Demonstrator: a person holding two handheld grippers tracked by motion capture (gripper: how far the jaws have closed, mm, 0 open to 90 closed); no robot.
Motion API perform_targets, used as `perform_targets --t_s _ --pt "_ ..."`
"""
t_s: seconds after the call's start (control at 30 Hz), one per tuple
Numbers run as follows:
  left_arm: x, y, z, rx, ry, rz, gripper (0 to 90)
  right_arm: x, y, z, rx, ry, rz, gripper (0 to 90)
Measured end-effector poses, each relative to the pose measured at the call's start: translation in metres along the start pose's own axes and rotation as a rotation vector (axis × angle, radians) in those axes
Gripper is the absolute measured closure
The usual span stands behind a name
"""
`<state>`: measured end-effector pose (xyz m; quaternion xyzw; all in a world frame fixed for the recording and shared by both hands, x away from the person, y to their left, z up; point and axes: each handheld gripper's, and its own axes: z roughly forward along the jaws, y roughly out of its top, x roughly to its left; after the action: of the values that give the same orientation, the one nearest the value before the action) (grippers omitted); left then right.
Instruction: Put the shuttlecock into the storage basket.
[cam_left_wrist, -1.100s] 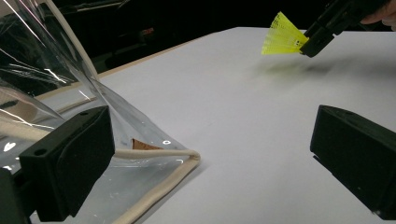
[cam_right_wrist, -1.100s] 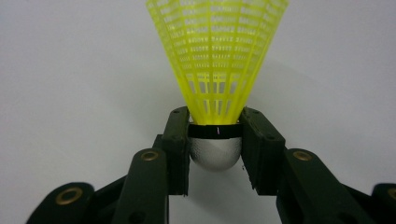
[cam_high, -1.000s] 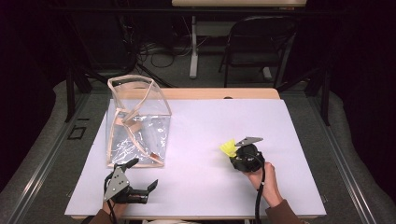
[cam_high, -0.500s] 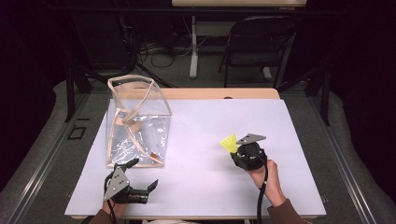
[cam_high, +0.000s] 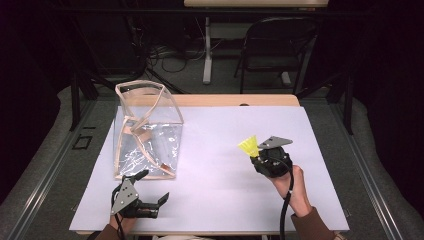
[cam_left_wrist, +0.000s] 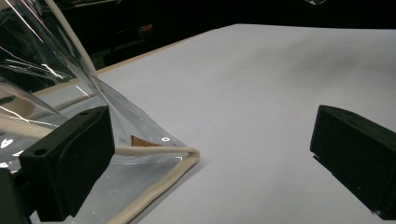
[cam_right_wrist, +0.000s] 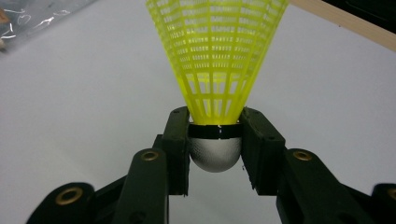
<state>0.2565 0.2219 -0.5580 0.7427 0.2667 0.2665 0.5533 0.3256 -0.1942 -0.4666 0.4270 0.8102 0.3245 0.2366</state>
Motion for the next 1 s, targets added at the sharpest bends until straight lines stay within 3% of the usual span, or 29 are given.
perform_targets --t_s 0.53,1.0 --pt "0.001 0.0 0.0 0.007 0.004 -0.003 0.0 -0.004 0.015 -0.01 -0.081 -0.016 -0.014 65.0" --pt "0.001 0.0 0.001 0.016 0.007 0.002 0.0 -0.008 0.026 -0.004 -0.138 -0.013 -0.024 65.0"
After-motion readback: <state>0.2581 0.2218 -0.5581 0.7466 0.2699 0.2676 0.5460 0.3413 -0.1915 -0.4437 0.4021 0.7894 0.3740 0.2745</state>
